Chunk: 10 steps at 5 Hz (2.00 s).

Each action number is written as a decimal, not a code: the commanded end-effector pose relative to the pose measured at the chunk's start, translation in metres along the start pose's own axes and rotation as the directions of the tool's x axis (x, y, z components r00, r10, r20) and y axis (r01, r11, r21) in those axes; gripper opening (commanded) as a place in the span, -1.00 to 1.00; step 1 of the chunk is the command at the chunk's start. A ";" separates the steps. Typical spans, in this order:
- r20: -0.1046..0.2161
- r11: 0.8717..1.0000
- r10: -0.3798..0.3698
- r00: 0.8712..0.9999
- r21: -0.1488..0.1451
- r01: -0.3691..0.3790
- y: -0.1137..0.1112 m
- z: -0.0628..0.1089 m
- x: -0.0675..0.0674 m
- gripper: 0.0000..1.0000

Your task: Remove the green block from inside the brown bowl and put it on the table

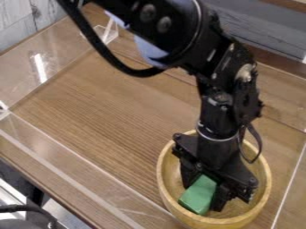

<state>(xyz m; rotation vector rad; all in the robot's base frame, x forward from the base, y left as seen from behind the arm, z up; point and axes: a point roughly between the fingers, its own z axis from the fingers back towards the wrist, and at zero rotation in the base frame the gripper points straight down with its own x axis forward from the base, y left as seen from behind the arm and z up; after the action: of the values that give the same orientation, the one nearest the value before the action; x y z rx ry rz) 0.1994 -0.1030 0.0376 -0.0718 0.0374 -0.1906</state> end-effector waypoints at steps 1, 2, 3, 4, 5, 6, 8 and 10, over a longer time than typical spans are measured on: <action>0.053 1.000 -0.005 0.999 -0.009 0.006 -0.002 0.024 0.010 -1.00; 0.051 1.000 0.000 0.999 -0.005 0.000 -0.001 0.040 0.009 -1.00; 0.069 1.000 0.023 0.997 -0.002 -0.023 0.001 0.069 0.009 -1.00; 0.089 0.998 0.069 0.994 0.005 -0.069 0.006 0.093 0.008 -1.00; 0.115 0.986 0.164 0.980 0.011 -0.167 0.017 0.112 0.008 -1.00; 0.139 0.974 0.221 0.965 0.012 -0.225 0.040 0.124 0.009 -1.00; 0.156 0.976 0.215 0.964 0.014 -0.219 0.032 0.124 -0.009 -1.00; 0.156 0.979 0.198 0.968 0.018 -0.203 0.024 0.126 -0.022 -1.00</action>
<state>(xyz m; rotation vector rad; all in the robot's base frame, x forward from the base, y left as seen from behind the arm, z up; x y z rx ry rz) 0.1867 -0.0665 0.1555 -0.0455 -0.0880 0.0230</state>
